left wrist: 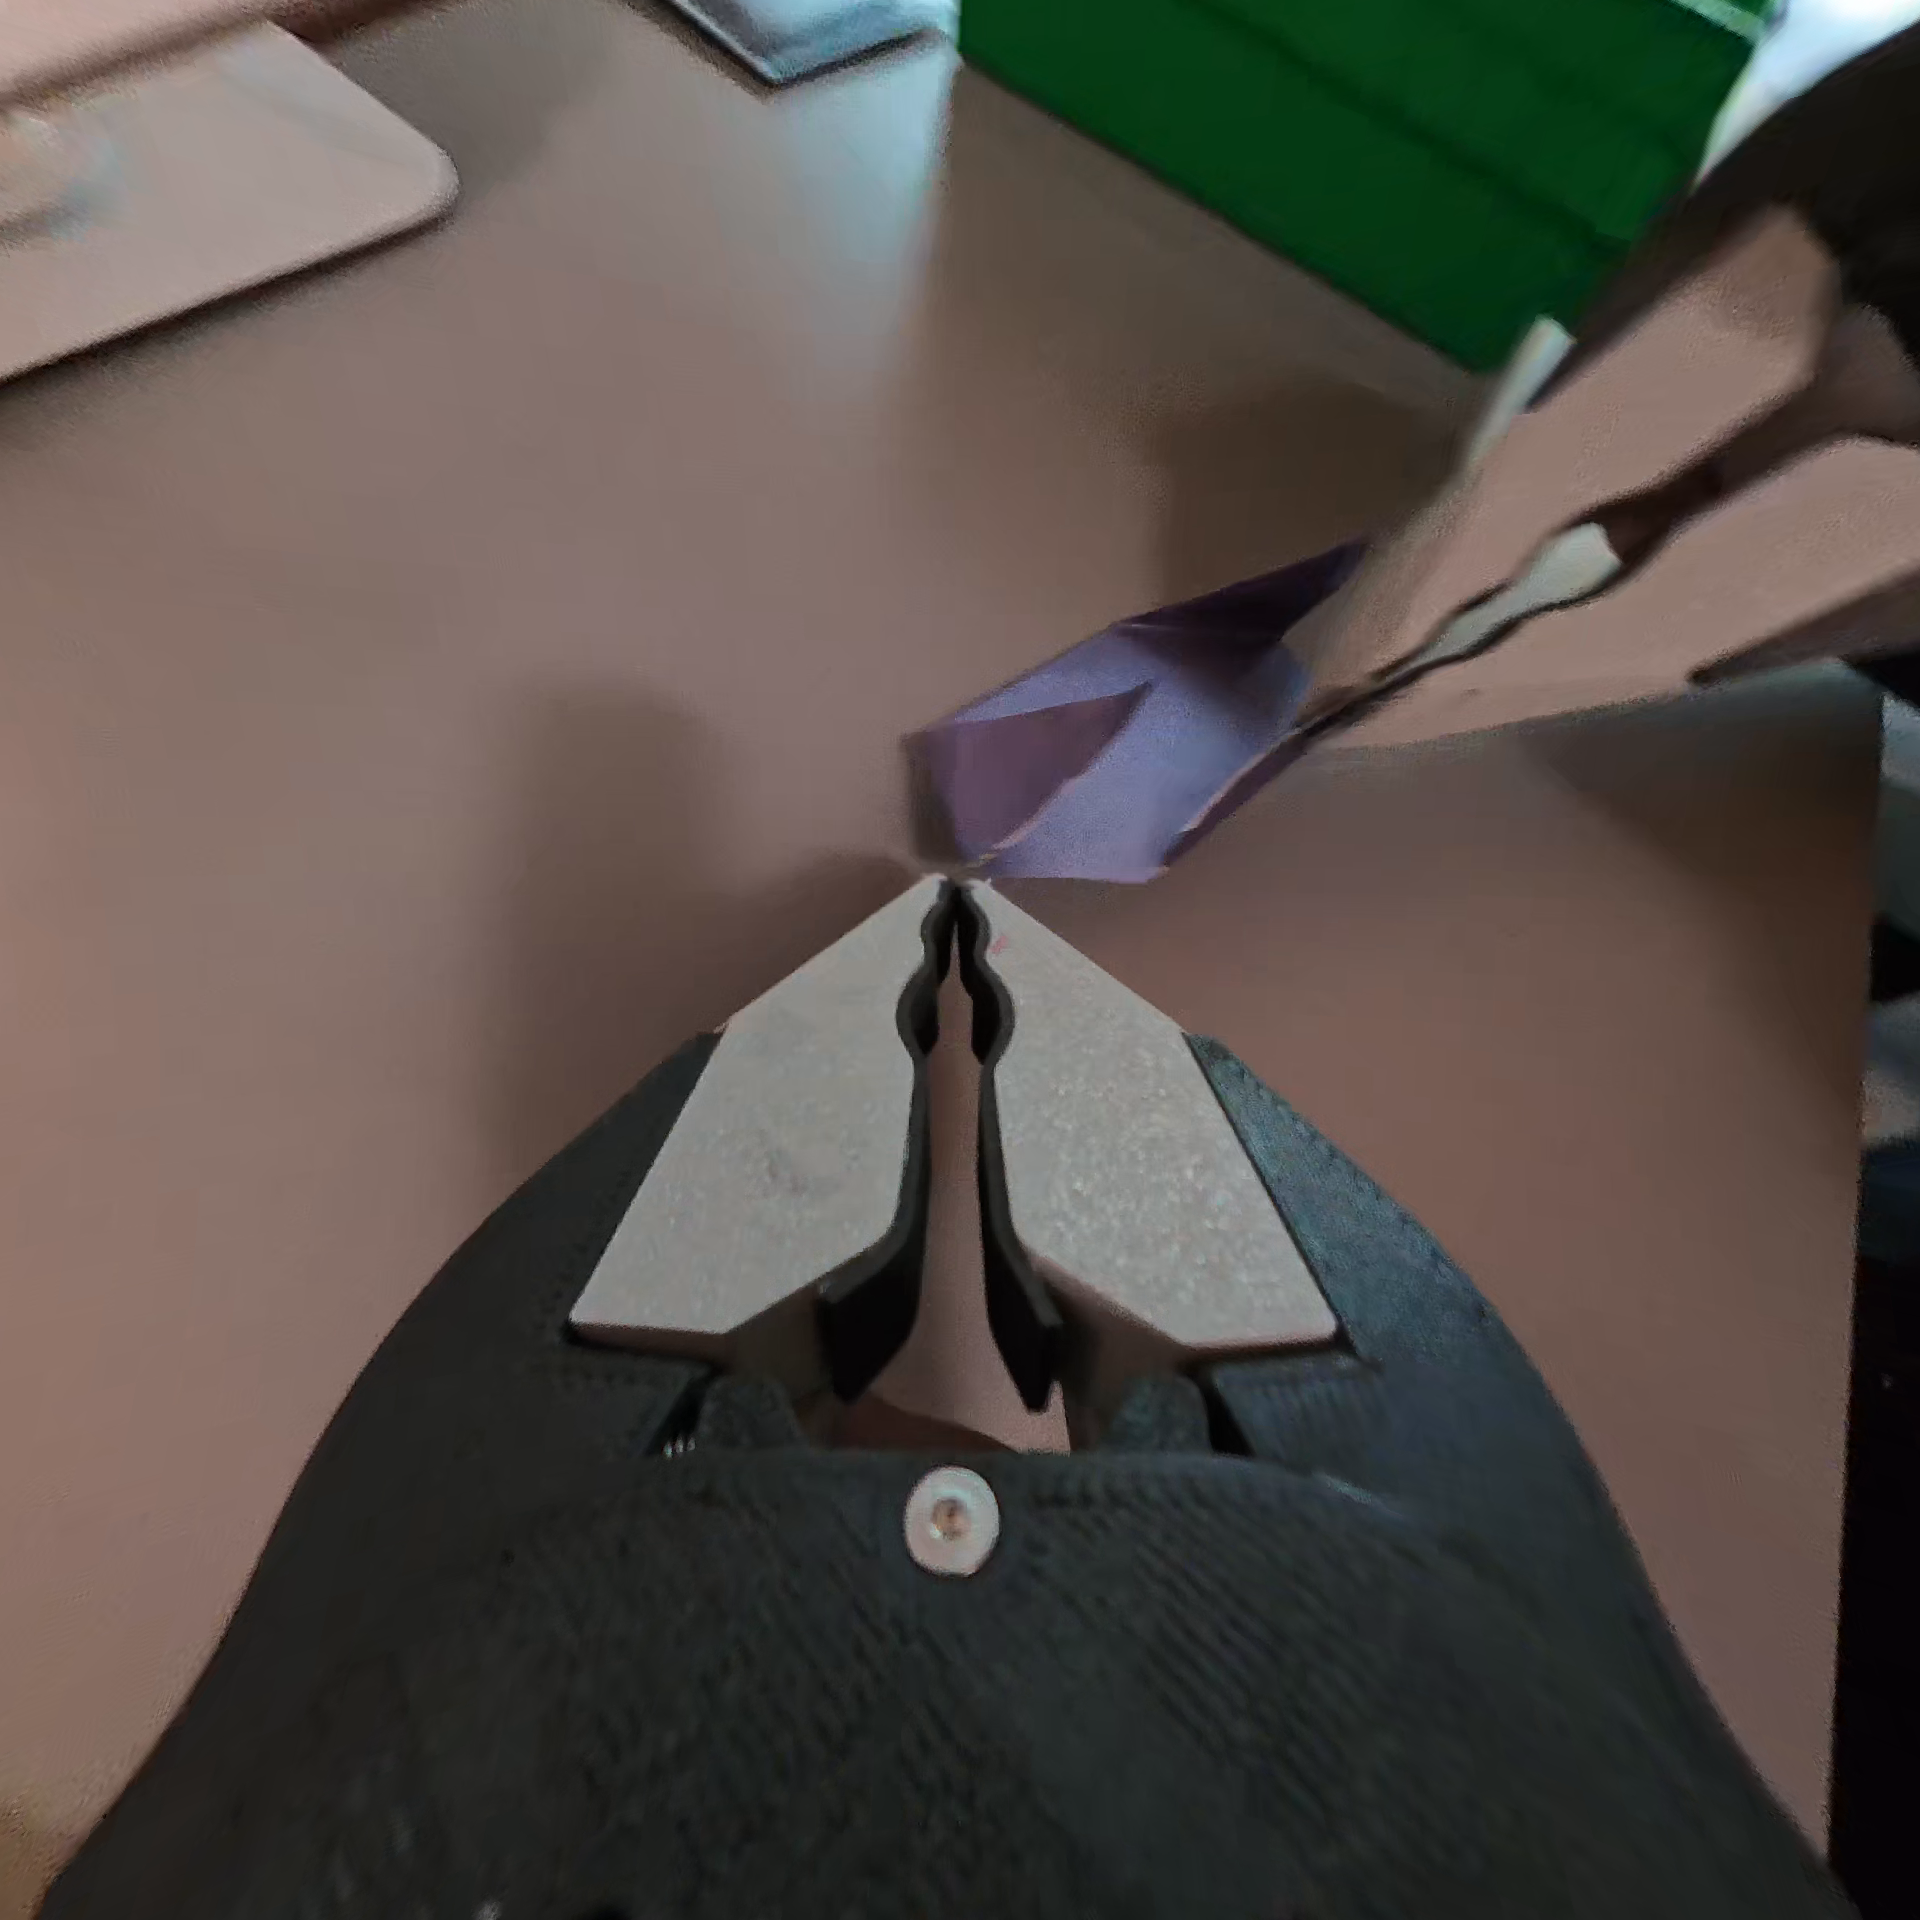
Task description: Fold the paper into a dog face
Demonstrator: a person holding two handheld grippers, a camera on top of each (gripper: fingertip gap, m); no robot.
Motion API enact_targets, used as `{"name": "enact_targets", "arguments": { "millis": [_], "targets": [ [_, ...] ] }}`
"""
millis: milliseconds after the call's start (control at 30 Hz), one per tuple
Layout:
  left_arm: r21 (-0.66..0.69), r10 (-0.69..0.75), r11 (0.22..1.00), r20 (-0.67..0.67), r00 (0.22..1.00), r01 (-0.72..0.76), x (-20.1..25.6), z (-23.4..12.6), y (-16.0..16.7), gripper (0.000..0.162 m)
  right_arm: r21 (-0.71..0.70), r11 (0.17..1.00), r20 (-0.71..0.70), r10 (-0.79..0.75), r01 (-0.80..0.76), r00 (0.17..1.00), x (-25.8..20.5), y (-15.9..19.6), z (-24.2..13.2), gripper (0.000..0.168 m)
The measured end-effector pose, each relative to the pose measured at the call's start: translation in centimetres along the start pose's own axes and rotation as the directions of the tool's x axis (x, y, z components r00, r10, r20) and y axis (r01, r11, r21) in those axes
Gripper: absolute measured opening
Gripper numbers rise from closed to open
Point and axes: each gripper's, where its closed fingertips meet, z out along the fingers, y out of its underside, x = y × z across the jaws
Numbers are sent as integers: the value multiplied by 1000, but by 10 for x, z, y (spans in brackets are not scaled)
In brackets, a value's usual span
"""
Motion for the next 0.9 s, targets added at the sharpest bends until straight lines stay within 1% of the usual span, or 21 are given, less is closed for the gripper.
{"name": "enact_targets", "arguments": {
  "millis": [33, 100, 200, 267, 300, 333, 367, 533, 633, 733, 900],
  "targets": [
    [29, -21, 999, 29, 999, 20, -9, -4, -4, 0, 15, 996, -107, -83, 85, 991, 6, -4, -8, 0],
    [64, -58, 996, 68, 996, 54, -22, -9, -8, 0, -2, 964, -250, -258, 266, 933, 5, -7, -20, 0],
    [74, -71, 995, 95, 993, 64, -29, -9, -8, 0, -105, 876, -397, -470, 470, 788, -3, -4, -29, 0],
    [65, -60, 996, 110, 992, 53, -31, -6, -6, 0, -175, 806, -480, -572, 566, 665, -6, -5, -38, 0],
    [60, -58, 997, 113, 992, 52, -31, -5, -4, 0, -206, 780, -506, -602, 591, 618, -6, -5, -42, 0],
    [52, -59, 997, 111, 992, 53, -31, -3, -3, 0, -223, 767, -516, -616, 601, 595, -6, -4, -46, 0],
    [45, -58, 998, 109, 992, 54, -31, 0, -1, 0, -228, 770, -517, -614, 596, 596, -5, -2, -49, 0],
    [7, -42, 999, 115, 993, 41, -31, 7, 8, 0, -178, 842, -547, -516, 510, 660, 12, -1, -77, 0],
    [9, -42, 999, 116, 992, 42, -32, 7, 8, 0, -163, 866, -576, -472, 472, 667, 25, -3, -94, 0],
    [17, -45, 999, 118, 992, 43, -33, 5, 6, 0, -163, 882, -609, -443, 442, 658, 39, -4, -112, 0],
    [12, -39, 999, 125, 991, 38, -34, 5, 7, 0, -95, 928, -664, -330, 361, 671, 64, -5, -150, 0]
  ]
}}
